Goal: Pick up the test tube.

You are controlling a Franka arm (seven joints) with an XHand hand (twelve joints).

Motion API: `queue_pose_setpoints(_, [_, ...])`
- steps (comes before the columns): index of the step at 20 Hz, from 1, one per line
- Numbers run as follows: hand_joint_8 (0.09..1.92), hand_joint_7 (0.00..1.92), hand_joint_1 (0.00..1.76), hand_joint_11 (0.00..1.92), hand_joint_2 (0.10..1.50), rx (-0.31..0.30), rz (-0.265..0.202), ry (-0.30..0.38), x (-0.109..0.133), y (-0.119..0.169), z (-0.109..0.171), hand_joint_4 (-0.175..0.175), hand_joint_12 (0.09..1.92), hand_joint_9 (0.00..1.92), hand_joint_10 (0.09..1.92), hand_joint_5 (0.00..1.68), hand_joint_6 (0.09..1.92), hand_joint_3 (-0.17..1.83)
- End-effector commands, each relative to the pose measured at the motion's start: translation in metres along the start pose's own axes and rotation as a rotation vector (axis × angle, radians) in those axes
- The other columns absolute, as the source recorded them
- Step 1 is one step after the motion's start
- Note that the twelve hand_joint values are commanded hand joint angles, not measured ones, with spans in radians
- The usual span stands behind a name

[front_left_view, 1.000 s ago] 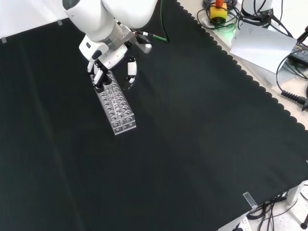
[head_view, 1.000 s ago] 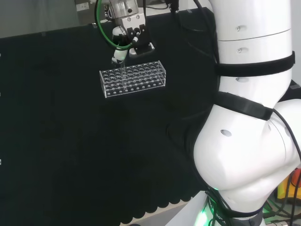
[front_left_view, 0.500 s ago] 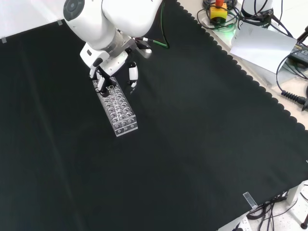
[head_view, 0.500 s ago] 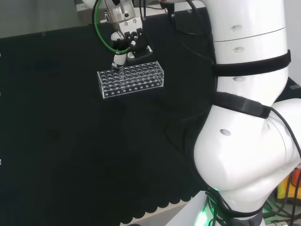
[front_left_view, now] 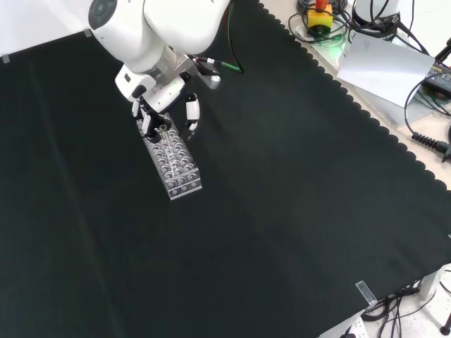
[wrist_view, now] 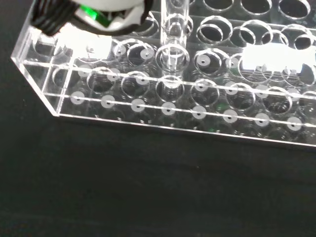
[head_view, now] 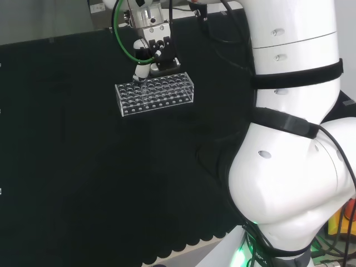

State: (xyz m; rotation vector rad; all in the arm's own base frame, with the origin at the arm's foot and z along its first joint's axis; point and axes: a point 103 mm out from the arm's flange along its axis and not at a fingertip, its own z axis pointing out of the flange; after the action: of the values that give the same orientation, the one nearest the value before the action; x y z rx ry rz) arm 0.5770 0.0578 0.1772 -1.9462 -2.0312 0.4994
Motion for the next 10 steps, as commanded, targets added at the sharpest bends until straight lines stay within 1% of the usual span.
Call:
queue_pose_setpoints(1, [0.69, 1.26, 0.94, 0.69, 0.65, -0.003, 0.021, 0.081, 0.0006, 0.005, 0.0039, -0.129, 1.33, 1.14, 0.68, 0.72, 0.78, 0.63])
queue_pose_setpoints(4, [0.67, 1.3, 0.96, 0.71, 0.64, -0.024, 0.019, 0.091, 0.0035, 0.0064, 0.0036, -0.136, 1.32, 1.17, 0.67, 0.76, 0.77, 0.64])
queue_pose_setpoints(5, [0.66, 1.32, 0.97, 0.73, 0.64, -0.03, 0.025, 0.093, 0.0042, 0.0068, 0.0034, -0.139, 1.31, 1.19, 0.67, 0.78, 0.77, 0.64])
queue_pose_setpoints(7, [0.61, 1.39, 1.0, 0.77, 0.63, -0.053, 0.032, 0.103, 0.0049, 0.0074, 0.0031, -0.147, 1.29, 1.25, 0.65, 0.85, 0.73, 0.66])
queue_pose_setpoints(8, [0.57, 1.43, 1.02, 0.8, 0.63, -0.062, 0.029, 0.092, 0.0061, 0.0075, 0.0032, -0.15, 1.28, 1.28, 0.64, 0.9, 0.71, 0.66])
queue_pose_setpoints(9, [0.54, 1.48, 1.06, 0.83, 0.71, -0.071, 0.03, 0.084, 0.0063, 0.0072, 0.0034, -0.1, 1.26, 1.32, 0.63, 0.99, 0.74, 0.56])
queue_pose_setpoints(10, [0.52, 1.52, 1.1, 0.87, 0.79, -0.087, 0.031, 0.087, 0.006, 0.0065, 0.0038, -0.068, 1.24, 1.35, 0.61, 1.07, 0.74, 0.44])
